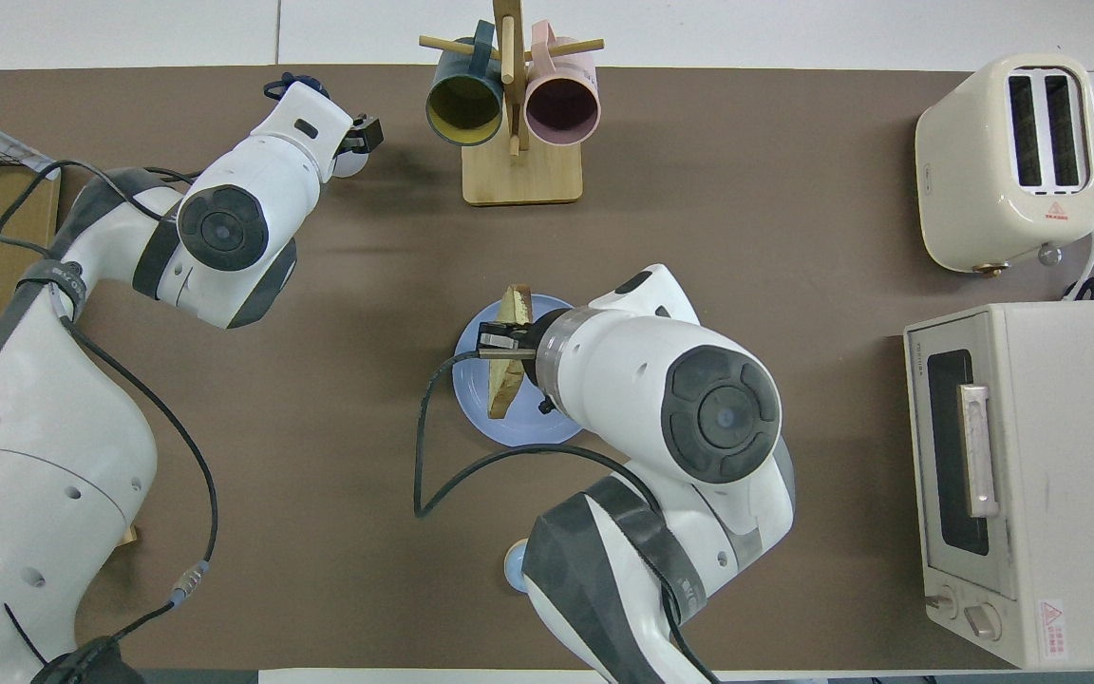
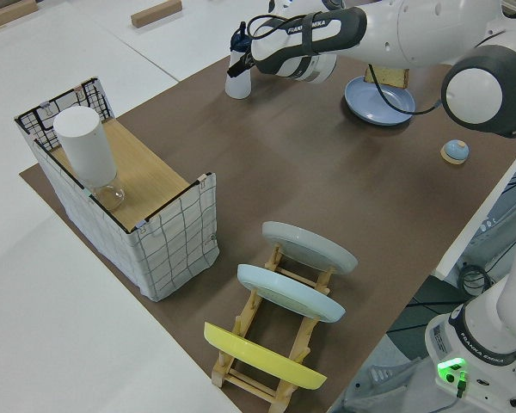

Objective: Put bread on plate and add seasoning
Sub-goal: 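Lower the bread onto the blue plate and open the right gripper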

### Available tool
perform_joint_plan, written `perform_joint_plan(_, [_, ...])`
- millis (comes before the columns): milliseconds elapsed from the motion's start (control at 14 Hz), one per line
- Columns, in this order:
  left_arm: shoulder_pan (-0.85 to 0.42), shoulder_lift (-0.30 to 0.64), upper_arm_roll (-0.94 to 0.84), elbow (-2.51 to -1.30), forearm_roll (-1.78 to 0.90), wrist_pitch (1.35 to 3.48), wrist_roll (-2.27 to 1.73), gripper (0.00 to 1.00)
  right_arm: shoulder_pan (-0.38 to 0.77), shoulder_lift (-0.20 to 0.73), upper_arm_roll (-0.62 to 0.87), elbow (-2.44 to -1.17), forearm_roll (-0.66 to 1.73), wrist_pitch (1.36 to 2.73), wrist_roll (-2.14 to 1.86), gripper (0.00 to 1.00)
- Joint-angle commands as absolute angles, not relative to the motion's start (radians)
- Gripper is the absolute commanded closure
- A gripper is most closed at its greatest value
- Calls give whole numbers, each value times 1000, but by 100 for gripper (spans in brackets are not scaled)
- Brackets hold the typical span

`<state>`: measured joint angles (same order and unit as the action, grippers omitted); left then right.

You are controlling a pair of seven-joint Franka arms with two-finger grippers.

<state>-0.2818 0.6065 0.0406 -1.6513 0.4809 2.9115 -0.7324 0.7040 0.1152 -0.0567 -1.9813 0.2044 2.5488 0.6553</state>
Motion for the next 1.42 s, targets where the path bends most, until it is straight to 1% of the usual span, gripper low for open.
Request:
perform_joint_plan(0, [-278,640,48,-1609,503,2928,-756,0,732,107,-58,-2080,224,2701,670,100])
perform_joint_plan(142, [-278,641,48,-1609,503,2930,-758,0,733,101,-58,-2117,224,2714,675,100])
perform_joint_plan(356, [-281,641,48,-1612,503,2934,-758,0,732,91,-58,-2198,225,2841,684,100])
perform_joint_plan(641, [-281,640,48,-1614,505,2936,-756,0,729,72,-60,-2261,225,2872,654,100])
perform_joint_plan(926, [-281,640,48,-1617,505,2935,-756,0,715,57,-58,-2348,225,2971,621,100])
perform_joint_plan(1069, [-281,640,48,-1617,506,2935,-755,0,715,48,-58,-2365,225,2974,620,100])
perform_joint_plan(1140, [-285,640,48,-1618,508,2924,-753,12,712,46,-58,-2371,225,2974,618,100])
perform_joint_plan(1211, [-288,641,49,-1621,508,2922,-753,26,709,46,-60,-2376,225,2974,618,100])
perform_joint_plan(1282, [-291,641,54,-1621,508,2921,-753,36,704,46,-60,-2378,225,2973,618,100])
perform_joint_plan(1354, [-291,641,54,-1621,508,2921,-753,53,701,46,-58,-2376,225,2970,617,78])
